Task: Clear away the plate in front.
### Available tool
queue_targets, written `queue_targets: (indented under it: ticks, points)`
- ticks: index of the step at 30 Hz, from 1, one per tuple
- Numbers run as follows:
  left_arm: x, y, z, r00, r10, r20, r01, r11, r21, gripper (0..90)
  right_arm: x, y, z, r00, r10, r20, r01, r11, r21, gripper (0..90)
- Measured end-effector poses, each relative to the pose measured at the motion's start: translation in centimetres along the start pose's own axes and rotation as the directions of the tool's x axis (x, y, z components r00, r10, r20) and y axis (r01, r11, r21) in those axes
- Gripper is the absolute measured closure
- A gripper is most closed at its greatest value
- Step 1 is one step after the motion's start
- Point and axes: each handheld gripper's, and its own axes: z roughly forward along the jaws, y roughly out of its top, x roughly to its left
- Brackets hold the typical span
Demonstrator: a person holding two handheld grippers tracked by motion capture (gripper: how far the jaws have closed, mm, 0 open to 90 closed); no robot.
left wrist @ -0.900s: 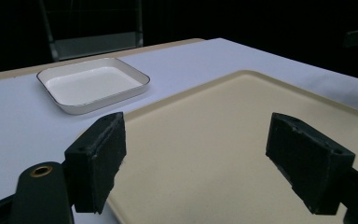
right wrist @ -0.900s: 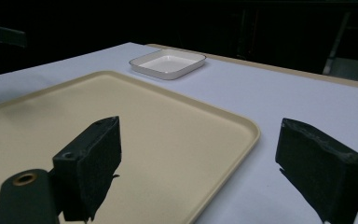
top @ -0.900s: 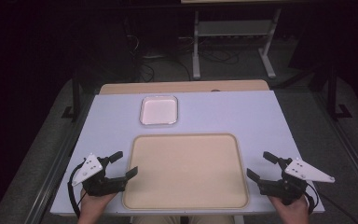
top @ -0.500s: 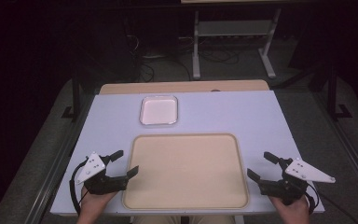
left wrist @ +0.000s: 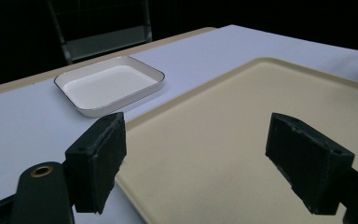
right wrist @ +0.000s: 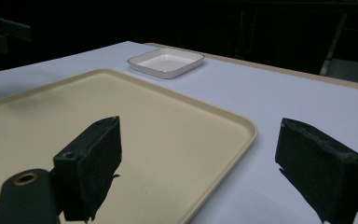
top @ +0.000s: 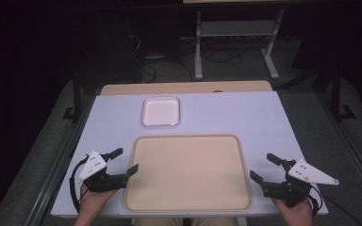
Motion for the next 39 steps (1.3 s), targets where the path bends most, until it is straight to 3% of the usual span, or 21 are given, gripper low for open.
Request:
queue_targets:
  ticks: [4, 6, 9, 13, 18, 19, 27, 35, 39]
  points:
    - [0.1, 0.2, 0.5, 0.9997, -0.003, 0.024, 0.003, 1.0, 0.008, 19.8, 0.0, 0.0, 0.1, 1.0, -0.001, 0.003, 0.001, 1.0, 0.004, 13.6]
    - [0.2, 0.4, 0.8, 0.9996, 0.02, 0.02, -0.021, 0.9996, 0.018, 19.8, 0.0, 0.0, 0.2, 1.0, -0.001, 0.005, 0.001, 1.0, 0.002, 13.6]
    - [0.4, 0.9, 1.3, 0.9994, 0.022, 0.027, -0.022, 0.9996, 0.015, 19.8, -0.1, 0.0, 0.4, 1.0, -0.001, 0.004, 0.001, 1.0, 0.006, 13.7]
    - [0.5, 1.7, 2.2, 0.9971, 0.066, 0.038, -0.067, 0.9974, 0.026, 20.0, -0.1, 0.0, 0.7, 1.0, -0.005, 0.004, 0.005, 1.0, 0.019, 13.6]
    - [0.9, 2.3, 2.9, 0.9967, 0.068, 0.043, -0.07, 0.9968, 0.039, 20.0, 0.0, -0.1, 0.9, 0.9999, -0.013, 0.008, 0.013, 1.0, 0.028, 13.7]
    - [1.1, 2.6, 3.3, 0.9953, 0.089, 0.037, -0.091, 0.9945, 0.051, 20.0, 0.0, -0.1, 0.9, 0.9998, -0.016, 0.009, 0.015, 0.999, 0.032, 13.7]
    - [1.9, 3.9, 4.6, 0.995, 0.089, 0.045, -0.092, 0.9936, 0.065, 21.8, -0.1, 0.0, 0.8, 0.9998, -0.017, 0.014, 0.017, 0.999, 0.028, 13.7]
    - [3.3, 4.9, 6.2, 0.9974, 0.029, 0.066, -0.036, 0.9942, 0.101, 21.6, -0.2, 0.0, 0.7, 0.9996, -0.02, 0.018, 0.02, 1.0, 0.024, 14.1]
    - [3.8, 5.3, 6.8, 0.9979, 0.025, 0.059, -0.032, 0.9929, 0.115, 21.5, -0.2, 0.0, 0.6, 0.9996, -0.022, 0.021, 0.021, 0.999, 0.024, 14.1]
